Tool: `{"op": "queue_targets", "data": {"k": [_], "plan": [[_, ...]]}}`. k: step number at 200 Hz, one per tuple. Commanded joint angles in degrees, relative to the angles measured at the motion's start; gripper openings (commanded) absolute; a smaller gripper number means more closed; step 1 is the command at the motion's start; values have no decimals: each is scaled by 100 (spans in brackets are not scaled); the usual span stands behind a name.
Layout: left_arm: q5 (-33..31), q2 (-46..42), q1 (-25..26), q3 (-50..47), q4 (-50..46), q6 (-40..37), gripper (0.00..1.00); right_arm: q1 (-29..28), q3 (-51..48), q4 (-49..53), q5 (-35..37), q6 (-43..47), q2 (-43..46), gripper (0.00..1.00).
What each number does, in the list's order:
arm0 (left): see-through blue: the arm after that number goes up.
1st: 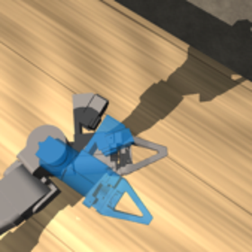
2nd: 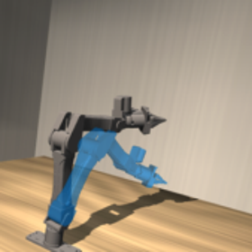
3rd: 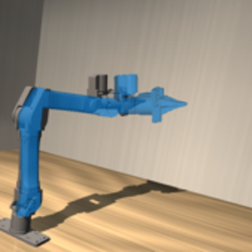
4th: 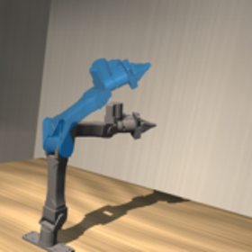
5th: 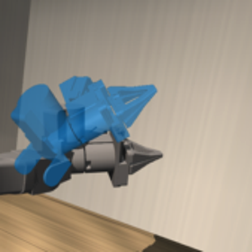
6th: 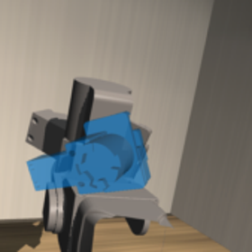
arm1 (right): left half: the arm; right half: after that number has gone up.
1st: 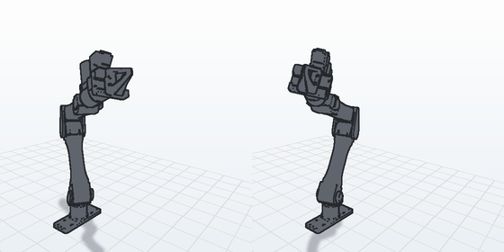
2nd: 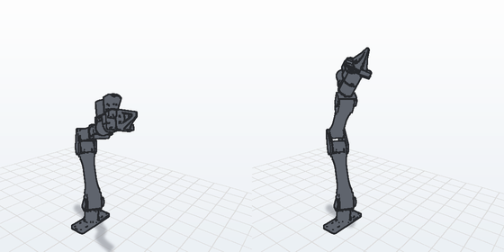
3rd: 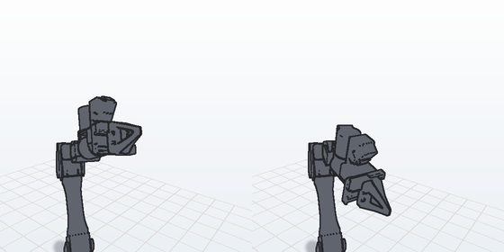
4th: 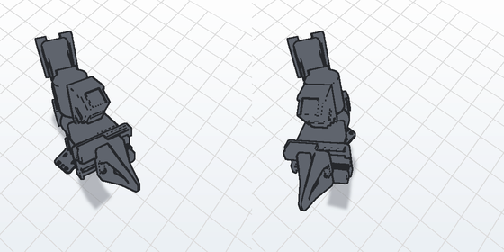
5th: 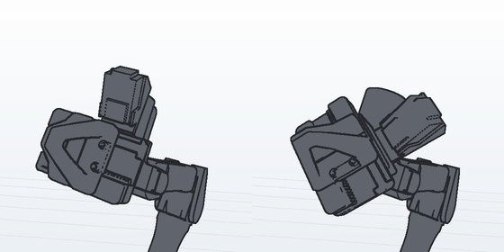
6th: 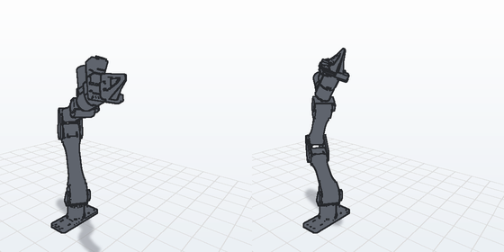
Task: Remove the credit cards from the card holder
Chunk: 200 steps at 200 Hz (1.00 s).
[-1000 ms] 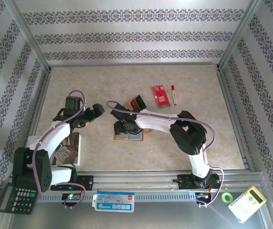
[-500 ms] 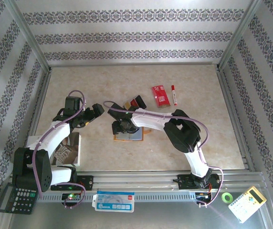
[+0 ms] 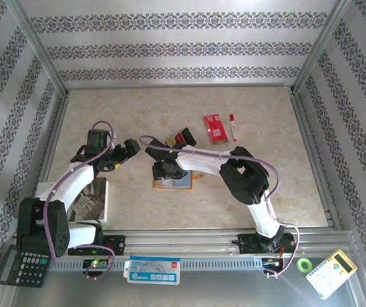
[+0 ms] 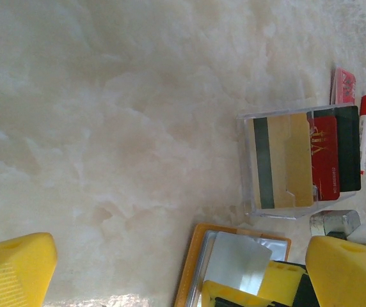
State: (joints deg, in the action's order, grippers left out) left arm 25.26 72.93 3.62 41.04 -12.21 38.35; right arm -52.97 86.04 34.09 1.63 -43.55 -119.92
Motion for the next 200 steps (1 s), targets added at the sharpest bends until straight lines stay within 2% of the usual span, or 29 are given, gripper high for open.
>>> {"op": "queue_targets", "data": {"k": [1, 25, 68, 131, 154, 200], "plan": [[117, 42, -89, 26, -48, -87, 100, 87, -325, 8, -78, -92, 7, 59], [153, 49, -89, 24, -50, -89, 100, 145, -487, -239, -212, -101, 123, 58], [221, 62, -89, 20, -28, -64, 100, 234, -671, -419, -269, -89, 270, 50], [249, -96, -89, -83, 193, 47, 98, 336, -815, -507, -240, -61, 398, 30], [749, -17, -73, -186, 503, 207, 89, 353, -843, -600, -331, -21, 408, 25], [1720, 536, 149, -395, 1168, 717, 60, 371, -905, -780, -408, 25, 461, 21]]}}
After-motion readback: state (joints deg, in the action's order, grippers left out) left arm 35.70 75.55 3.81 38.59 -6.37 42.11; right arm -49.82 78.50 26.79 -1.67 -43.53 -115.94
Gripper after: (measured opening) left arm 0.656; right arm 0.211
